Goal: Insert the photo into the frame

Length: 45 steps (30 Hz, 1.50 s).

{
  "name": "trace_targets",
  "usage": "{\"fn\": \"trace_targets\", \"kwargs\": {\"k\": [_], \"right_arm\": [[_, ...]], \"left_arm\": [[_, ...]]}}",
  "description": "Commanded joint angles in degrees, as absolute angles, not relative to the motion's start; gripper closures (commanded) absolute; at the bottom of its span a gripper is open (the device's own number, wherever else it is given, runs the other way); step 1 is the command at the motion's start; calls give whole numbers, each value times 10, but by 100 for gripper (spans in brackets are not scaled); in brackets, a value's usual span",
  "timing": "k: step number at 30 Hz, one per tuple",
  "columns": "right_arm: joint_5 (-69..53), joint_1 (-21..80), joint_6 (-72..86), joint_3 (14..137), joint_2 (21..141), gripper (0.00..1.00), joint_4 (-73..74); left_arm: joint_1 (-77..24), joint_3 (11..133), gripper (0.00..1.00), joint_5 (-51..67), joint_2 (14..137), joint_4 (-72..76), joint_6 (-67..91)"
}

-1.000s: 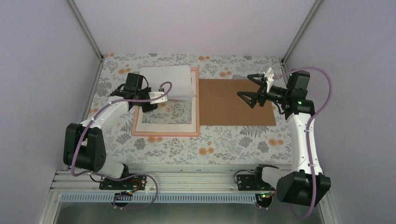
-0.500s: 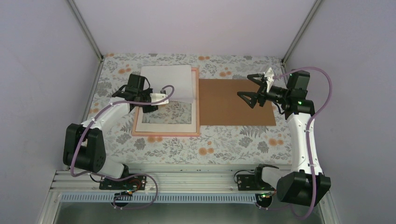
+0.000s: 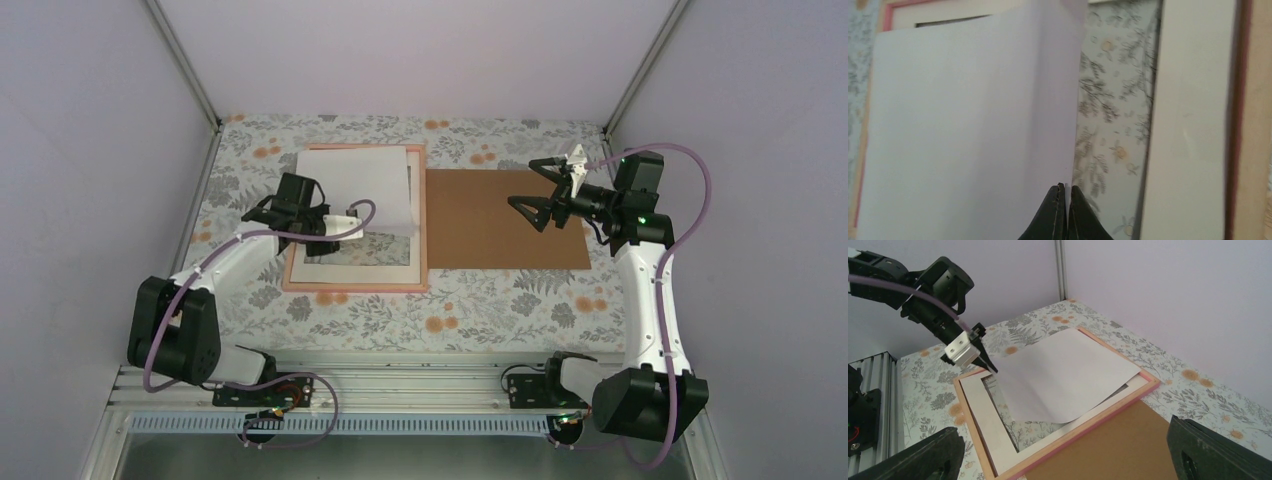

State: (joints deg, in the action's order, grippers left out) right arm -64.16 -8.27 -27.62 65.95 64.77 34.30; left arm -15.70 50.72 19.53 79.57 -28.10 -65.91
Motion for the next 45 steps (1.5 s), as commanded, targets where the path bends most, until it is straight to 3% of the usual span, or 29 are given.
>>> {"fn": "trace_targets", "kwargs": {"k": [1, 10, 23, 45], "right_arm": [[-661, -79, -269, 660, 643, 0, 335], [-661, -78, -274, 661, 642, 0, 339], [-662, -79, -274, 657, 642, 0, 338], [-663, -79, -273, 655, 642, 0, 338]], "left_arm": [[-151, 578, 98, 219, 820, -260, -603], [-144, 657, 98, 222, 854, -246, -568], [-172, 524, 98, 176, 789, -238, -704], [-188, 514, 98, 151, 791, -278, -678]]}}
